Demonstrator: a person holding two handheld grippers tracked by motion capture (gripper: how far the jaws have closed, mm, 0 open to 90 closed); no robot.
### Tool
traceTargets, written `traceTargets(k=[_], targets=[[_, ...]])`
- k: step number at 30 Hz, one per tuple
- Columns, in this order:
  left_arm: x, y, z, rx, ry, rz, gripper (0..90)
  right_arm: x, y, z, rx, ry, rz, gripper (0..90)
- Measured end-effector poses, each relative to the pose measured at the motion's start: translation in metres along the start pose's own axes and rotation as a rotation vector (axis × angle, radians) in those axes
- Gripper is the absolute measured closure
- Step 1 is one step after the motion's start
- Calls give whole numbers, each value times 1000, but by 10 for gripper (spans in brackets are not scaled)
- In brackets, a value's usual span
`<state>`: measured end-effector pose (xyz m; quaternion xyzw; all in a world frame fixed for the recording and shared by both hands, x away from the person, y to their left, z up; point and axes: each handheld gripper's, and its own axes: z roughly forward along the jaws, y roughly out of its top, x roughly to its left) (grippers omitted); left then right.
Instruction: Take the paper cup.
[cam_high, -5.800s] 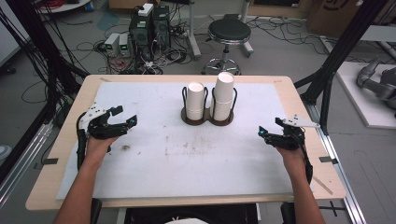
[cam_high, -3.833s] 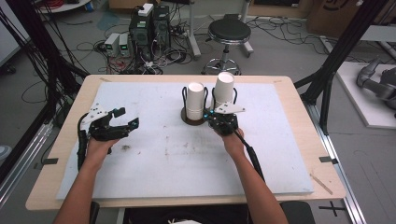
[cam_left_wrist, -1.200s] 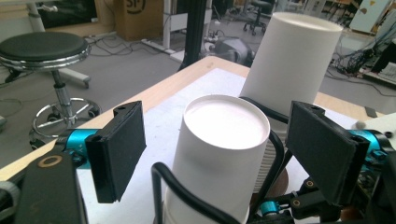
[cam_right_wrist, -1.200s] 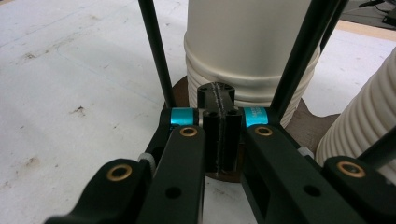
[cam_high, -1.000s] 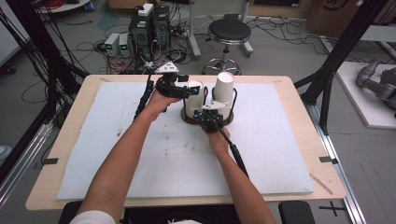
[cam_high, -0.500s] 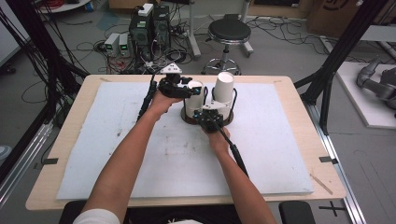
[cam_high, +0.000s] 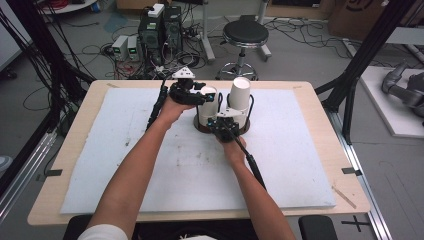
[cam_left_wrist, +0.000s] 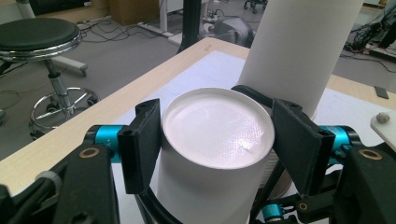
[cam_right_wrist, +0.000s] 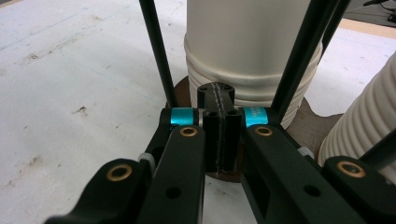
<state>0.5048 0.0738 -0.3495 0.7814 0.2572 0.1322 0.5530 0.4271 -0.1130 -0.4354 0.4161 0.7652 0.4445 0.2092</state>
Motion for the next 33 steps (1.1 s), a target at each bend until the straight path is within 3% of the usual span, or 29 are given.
traceTargets(k=[5, 10, 20, 28, 33], targets=[[0, 1, 0, -3, 2, 1, 357, 0, 0, 0, -1, -1, 2, 900], [0, 8, -6, -56, -3, -17, 359, 0, -1, 1, 2, -2, 1, 900], [0, 14, -13, -79, -9, -15, 359, 0, 0, 1, 4, -1, 5, 900], [-5, 41, -38, -156, 0, 0, 360, -1, 0, -1, 8, 5, 0, 900], [-9, 57, -58, -184, -7, 9, 360, -5, 6, -13, -31, 38, -19, 900]])
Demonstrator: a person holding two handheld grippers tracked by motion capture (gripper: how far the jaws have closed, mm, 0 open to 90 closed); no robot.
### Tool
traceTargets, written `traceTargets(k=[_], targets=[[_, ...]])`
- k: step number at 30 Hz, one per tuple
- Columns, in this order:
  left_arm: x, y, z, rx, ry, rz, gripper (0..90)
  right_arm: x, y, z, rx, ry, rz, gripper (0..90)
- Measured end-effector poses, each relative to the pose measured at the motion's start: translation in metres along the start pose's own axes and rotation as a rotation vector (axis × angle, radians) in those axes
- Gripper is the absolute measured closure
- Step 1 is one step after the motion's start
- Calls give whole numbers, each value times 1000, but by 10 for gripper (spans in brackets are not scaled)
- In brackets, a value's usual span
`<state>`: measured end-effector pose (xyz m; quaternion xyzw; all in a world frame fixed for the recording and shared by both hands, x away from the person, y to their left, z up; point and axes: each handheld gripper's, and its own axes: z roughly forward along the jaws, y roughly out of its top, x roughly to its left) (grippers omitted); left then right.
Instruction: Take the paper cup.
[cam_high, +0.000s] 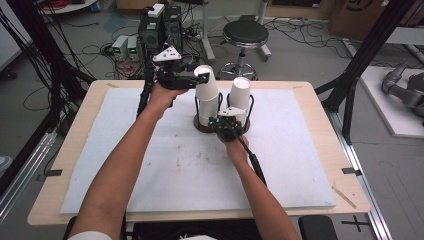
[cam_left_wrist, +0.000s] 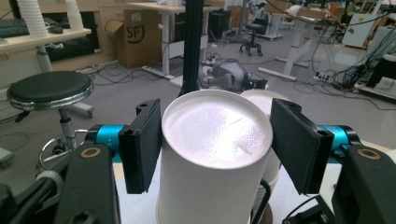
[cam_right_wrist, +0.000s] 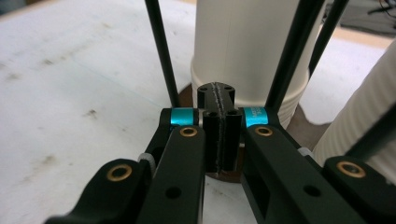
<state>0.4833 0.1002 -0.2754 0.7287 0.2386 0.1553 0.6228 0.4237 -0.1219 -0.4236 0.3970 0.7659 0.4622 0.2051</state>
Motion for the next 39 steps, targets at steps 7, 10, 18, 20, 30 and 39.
traceTargets(k=[7, 10, 18, 20, 30, 39], targets=[[-12, 13, -21, -1, -21, -2, 361, -5, 5, -19, -11, 52, -51, 878], [-19, 16, -30, 19, -30, 6, 361, -8, 7, -30, -12, 92, -55, 792], [-35, 1, -52, 30, -63, 8, 360, -28, 5, -61, -31, 212, -60, 416], [-37, -7, -56, 31, -71, 6, 360, -32, 2, -69, -21, 229, -79, 356], [-53, -44, -71, 39, -106, -7, 361, -57, -24, -104, -4, 247, -105, 212], [-63, -58, -69, 56, -129, 11, 361, -64, -36, -115, -65, 262, -185, 211]])
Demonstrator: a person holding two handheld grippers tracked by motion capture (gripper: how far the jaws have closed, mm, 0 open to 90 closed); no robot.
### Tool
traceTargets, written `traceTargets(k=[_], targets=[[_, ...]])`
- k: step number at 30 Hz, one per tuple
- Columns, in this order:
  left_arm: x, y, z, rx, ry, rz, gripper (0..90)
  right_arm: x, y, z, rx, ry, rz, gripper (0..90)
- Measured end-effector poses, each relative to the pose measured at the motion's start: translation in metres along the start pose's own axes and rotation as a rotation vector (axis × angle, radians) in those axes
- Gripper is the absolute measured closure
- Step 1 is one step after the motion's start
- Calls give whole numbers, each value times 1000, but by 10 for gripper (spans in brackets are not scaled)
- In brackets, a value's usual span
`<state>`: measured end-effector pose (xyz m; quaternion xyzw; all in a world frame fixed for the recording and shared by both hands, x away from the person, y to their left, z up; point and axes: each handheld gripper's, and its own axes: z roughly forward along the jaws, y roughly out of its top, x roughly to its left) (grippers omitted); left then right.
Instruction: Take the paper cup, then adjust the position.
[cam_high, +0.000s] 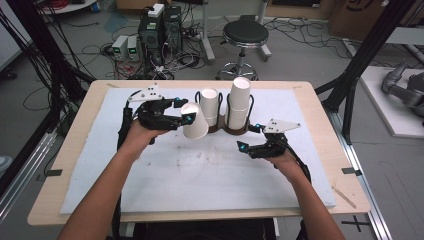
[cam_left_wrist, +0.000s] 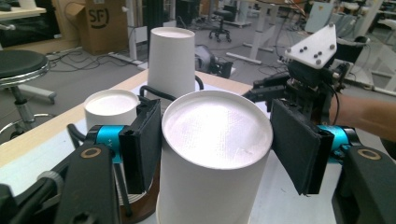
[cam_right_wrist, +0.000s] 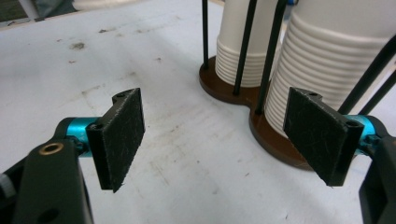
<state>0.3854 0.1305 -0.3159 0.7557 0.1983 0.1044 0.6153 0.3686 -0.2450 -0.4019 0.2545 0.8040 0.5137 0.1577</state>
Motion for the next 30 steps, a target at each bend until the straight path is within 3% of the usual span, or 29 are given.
traceTargets(k=[7, 12, 17, 27, 30], targets=[[-3, -1, 4, 8, -8, 21, 361, 2, -2, -2, 5, -38, 18, 201], [1, -9, 5, -1, -5, -3, 360, 1, -4, -4, 32, -25, 56, 201], [1, -17, 5, -5, -18, -4, 360, 3, -4, -6, 11, -17, 48, 201], [-15, -35, 14, 2, -51, 29, 360, 14, 1, -4, -26, 56, 28, 201], [-18, -42, 15, -5, -56, 27, 360, 20, 1, -2, -46, 103, 31, 201]])
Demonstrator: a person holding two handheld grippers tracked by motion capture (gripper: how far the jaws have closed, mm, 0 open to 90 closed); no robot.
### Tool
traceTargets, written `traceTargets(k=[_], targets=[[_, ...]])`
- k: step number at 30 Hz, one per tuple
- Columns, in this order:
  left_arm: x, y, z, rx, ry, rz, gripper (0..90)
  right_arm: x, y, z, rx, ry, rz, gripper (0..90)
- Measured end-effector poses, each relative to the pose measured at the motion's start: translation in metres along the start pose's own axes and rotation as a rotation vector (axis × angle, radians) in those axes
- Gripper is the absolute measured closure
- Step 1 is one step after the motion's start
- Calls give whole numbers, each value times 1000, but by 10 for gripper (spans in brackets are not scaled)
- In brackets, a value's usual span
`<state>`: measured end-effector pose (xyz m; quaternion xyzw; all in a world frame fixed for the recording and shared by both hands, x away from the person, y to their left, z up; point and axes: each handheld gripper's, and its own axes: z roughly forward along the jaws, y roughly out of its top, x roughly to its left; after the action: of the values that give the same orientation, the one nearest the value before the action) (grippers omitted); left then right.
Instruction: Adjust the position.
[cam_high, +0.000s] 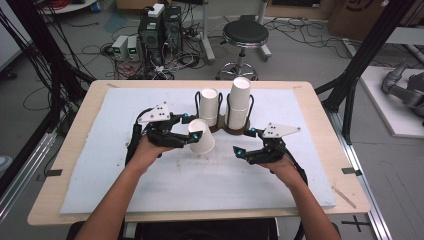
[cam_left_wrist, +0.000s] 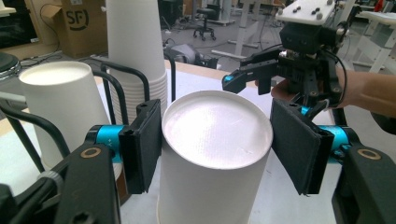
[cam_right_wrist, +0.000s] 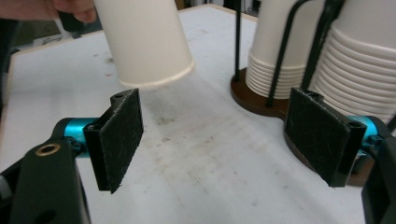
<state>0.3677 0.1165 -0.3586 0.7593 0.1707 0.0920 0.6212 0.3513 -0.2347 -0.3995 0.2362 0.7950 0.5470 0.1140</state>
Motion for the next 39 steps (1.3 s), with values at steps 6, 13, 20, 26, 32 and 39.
traceTargets(k=[6, 13, 20, 26, 32, 39], targets=[[-5, -4, 3, -11, -36, 16, 360, 3, 2, 2, -54, 50, -14, 201], [-4, -3, 3, -29, -80, 14, 361, 5, 7, 14, -99, 102, -3, 201], [-7, -2, 6, -36, -109, 0, 361, 14, 15, 36, -82, 180, -50, 201], [-12, -1, 11, -25, -129, -4, 361, 17, 14, 40, -82, 206, -73, 201], [-14, 0, 13, -42, -149, -12, 361, 21, 15, 46, -67, 249, -85, 201], [-14, 1, 13, -79, -173, -33, 361, 23, 14, 52, -57, 257, -84, 201]])
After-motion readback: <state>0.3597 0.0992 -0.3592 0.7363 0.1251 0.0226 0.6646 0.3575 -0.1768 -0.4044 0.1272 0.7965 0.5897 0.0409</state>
